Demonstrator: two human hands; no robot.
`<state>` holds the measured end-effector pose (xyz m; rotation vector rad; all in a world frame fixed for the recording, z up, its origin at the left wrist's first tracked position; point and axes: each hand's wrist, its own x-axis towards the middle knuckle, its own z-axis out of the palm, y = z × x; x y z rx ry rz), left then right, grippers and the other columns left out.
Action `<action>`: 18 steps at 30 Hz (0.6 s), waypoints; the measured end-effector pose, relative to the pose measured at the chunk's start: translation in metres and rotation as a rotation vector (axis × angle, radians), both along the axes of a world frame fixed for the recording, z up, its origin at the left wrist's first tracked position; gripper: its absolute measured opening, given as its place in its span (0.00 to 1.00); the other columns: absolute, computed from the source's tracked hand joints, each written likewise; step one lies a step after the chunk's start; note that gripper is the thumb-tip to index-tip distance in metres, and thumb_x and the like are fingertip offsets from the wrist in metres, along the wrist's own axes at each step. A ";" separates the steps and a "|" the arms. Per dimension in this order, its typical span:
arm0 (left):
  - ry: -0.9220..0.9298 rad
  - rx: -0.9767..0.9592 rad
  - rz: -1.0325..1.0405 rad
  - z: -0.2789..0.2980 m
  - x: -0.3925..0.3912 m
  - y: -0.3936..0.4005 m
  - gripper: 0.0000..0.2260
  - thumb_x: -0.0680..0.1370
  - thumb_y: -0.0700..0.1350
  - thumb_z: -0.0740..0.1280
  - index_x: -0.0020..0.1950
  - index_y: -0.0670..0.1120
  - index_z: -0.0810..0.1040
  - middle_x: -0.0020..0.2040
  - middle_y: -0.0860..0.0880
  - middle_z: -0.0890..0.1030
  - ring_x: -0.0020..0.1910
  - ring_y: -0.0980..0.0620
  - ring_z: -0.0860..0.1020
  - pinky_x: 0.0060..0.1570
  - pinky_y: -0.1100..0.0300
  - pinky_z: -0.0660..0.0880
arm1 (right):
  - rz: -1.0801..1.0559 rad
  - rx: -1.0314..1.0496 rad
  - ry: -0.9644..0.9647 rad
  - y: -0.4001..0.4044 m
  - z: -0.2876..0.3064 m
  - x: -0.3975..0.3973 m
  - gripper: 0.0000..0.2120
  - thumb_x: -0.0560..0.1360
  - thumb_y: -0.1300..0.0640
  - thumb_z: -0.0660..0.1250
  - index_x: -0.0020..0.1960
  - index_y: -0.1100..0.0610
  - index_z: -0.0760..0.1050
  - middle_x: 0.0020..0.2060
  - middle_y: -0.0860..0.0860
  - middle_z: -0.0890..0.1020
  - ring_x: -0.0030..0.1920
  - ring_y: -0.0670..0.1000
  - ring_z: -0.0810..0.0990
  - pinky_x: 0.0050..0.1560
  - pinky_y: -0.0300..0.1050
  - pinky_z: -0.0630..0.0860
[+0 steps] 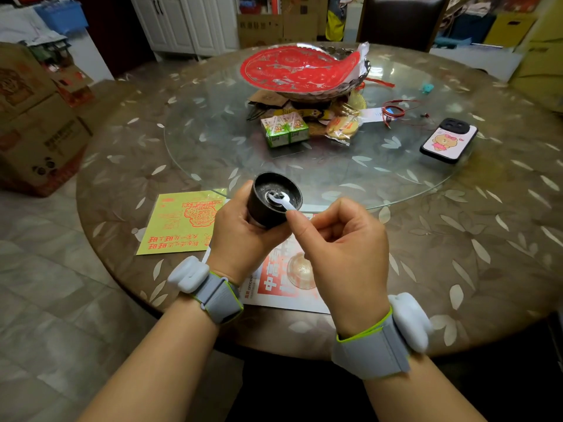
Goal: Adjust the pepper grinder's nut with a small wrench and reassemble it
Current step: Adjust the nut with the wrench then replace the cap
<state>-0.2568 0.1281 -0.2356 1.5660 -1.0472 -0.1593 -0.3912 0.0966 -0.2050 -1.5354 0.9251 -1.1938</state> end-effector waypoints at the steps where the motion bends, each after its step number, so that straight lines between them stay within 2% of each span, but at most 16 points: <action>1: 0.011 -0.004 0.004 0.000 0.000 -0.001 0.17 0.62 0.55 0.76 0.46 0.67 0.76 0.44 0.56 0.83 0.42 0.47 0.82 0.44 0.43 0.79 | -0.003 -0.007 -0.001 0.001 0.000 0.000 0.16 0.67 0.53 0.77 0.32 0.59 0.72 0.25 0.56 0.78 0.27 0.57 0.79 0.32 0.53 0.77; 4: 0.025 -0.006 0.018 0.001 -0.002 -0.001 0.17 0.61 0.56 0.76 0.46 0.69 0.76 0.41 0.60 0.82 0.43 0.46 0.82 0.44 0.44 0.79 | -0.023 -0.022 0.011 0.002 0.001 0.002 0.16 0.66 0.53 0.78 0.31 0.58 0.72 0.24 0.54 0.78 0.26 0.57 0.79 0.30 0.52 0.76; 6: 0.008 0.002 0.029 0.001 -0.004 -0.001 0.15 0.62 0.57 0.74 0.45 0.67 0.76 0.40 0.63 0.81 0.42 0.48 0.81 0.44 0.48 0.79 | -0.031 -0.040 0.026 0.002 0.000 0.004 0.16 0.65 0.51 0.77 0.30 0.56 0.72 0.23 0.54 0.78 0.26 0.57 0.79 0.29 0.54 0.76; 9: -0.017 0.005 0.066 0.003 -0.009 0.000 0.17 0.63 0.59 0.69 0.49 0.56 0.75 0.38 0.56 0.81 0.42 0.48 0.79 0.41 0.52 0.77 | -0.034 -0.105 0.042 0.003 0.000 0.007 0.16 0.65 0.49 0.76 0.29 0.55 0.71 0.23 0.53 0.78 0.25 0.57 0.79 0.28 0.54 0.76; 12: -0.050 0.017 0.095 0.003 -0.011 0.000 0.19 0.64 0.59 0.66 0.51 0.53 0.73 0.41 0.46 0.83 0.41 0.48 0.78 0.40 0.54 0.76 | -0.039 -0.179 0.070 0.004 0.002 0.009 0.17 0.65 0.49 0.76 0.29 0.56 0.71 0.21 0.52 0.77 0.24 0.54 0.78 0.29 0.52 0.75; 14: -0.076 0.030 0.116 0.003 -0.010 0.001 0.19 0.64 0.58 0.64 0.51 0.53 0.72 0.41 0.46 0.83 0.40 0.49 0.78 0.40 0.52 0.76 | -0.051 -0.209 0.074 0.004 0.003 0.010 0.17 0.65 0.50 0.76 0.29 0.57 0.72 0.21 0.51 0.77 0.24 0.53 0.78 0.30 0.51 0.75; 18: -0.085 0.031 0.122 0.002 -0.010 0.002 0.20 0.63 0.57 0.65 0.52 0.54 0.71 0.41 0.51 0.80 0.40 0.51 0.77 0.40 0.51 0.77 | -0.046 -0.218 0.072 0.005 0.003 0.011 0.17 0.64 0.49 0.76 0.29 0.58 0.72 0.22 0.51 0.77 0.25 0.53 0.78 0.30 0.50 0.75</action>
